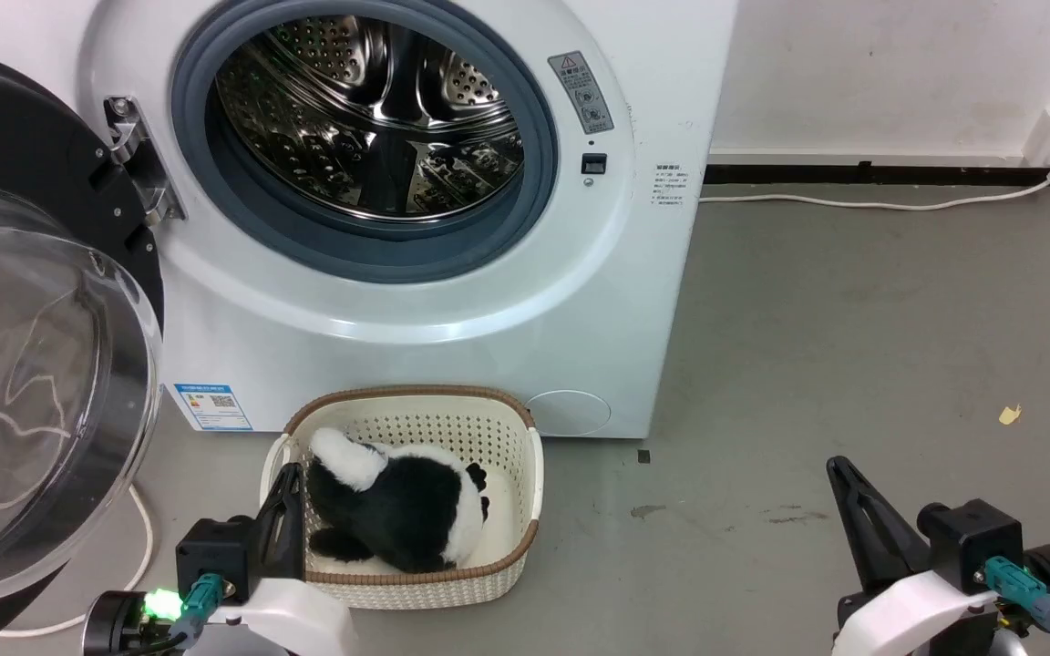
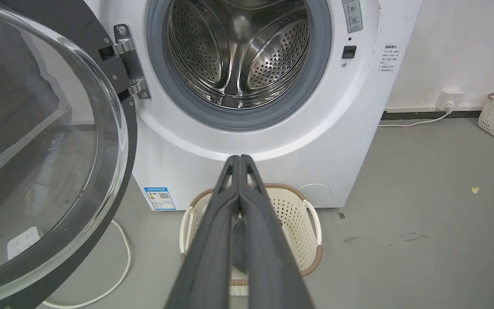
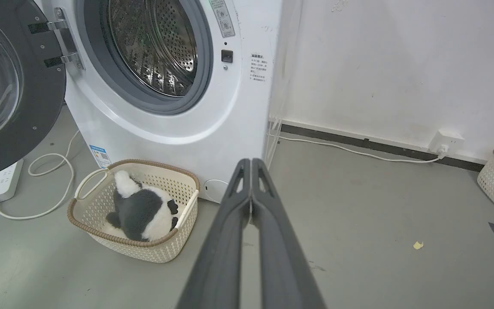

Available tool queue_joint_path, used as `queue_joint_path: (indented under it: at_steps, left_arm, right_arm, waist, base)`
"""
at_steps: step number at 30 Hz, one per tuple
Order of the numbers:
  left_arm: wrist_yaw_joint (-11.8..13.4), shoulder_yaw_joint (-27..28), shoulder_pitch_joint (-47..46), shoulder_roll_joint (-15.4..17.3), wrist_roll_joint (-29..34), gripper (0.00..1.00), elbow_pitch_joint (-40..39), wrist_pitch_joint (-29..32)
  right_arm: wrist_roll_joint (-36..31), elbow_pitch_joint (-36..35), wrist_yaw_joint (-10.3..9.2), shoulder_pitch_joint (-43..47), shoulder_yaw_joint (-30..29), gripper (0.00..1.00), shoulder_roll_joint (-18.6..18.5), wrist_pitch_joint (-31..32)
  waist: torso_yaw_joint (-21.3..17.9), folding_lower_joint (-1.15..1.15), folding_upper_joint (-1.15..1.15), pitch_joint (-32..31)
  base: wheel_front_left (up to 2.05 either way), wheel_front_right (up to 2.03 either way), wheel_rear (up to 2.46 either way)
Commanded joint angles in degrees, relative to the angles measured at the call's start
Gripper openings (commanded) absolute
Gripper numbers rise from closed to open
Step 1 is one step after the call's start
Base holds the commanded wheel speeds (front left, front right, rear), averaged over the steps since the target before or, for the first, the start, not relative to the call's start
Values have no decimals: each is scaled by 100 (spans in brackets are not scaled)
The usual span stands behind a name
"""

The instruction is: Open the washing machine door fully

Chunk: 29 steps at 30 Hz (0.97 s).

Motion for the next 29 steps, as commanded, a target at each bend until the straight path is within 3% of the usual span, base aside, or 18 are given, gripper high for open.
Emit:
queue_joint_path:
  at_steps: [1, 29]
  left_arm:
    - [-25, 1, -89, 3, 50, 0, -20, 2]
    - [-25, 1, -89, 3, 50, 0, -20, 2]
  right_arm:
    - [-43, 14, 5, -66, -4, 0, 20, 2]
    - [-43, 14, 5, -66, -4, 0, 20, 2]
  waist:
    - [0, 0, 0, 0]
    - [0, 0, 0, 0]
  base:
    - [0, 0, 0]
    - [0, 0, 0]
